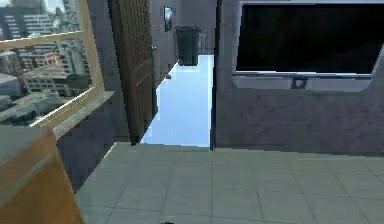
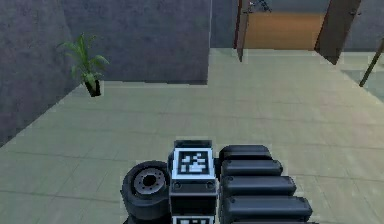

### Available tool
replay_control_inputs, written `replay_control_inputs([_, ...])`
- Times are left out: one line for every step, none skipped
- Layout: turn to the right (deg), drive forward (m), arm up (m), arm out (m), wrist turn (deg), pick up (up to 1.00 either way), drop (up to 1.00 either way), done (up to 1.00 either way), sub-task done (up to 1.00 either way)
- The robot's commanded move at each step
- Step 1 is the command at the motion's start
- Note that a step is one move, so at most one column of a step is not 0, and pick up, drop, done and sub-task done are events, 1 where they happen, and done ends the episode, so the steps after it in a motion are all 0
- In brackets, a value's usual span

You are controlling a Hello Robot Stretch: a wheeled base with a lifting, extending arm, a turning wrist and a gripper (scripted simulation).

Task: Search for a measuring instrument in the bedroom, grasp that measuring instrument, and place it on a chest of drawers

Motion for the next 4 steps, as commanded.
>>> replay_control_inputs([-45.0,0.00,0.00,0.00,0.0,0.00,0.00,0.00,0.00])
replay_control_inputs([-27.0,0.00,0.00,0.00,0.0,0.00,0.00,0.00,0.00])
replay_control_inputs([45.0,0.00,0.00,0.00,0.0,0.00,0.00,0.00,0.00])
replay_control_inputs([33.0,0.00,0.00,0.00,0.0,0.00,0.00,0.00,0.00])
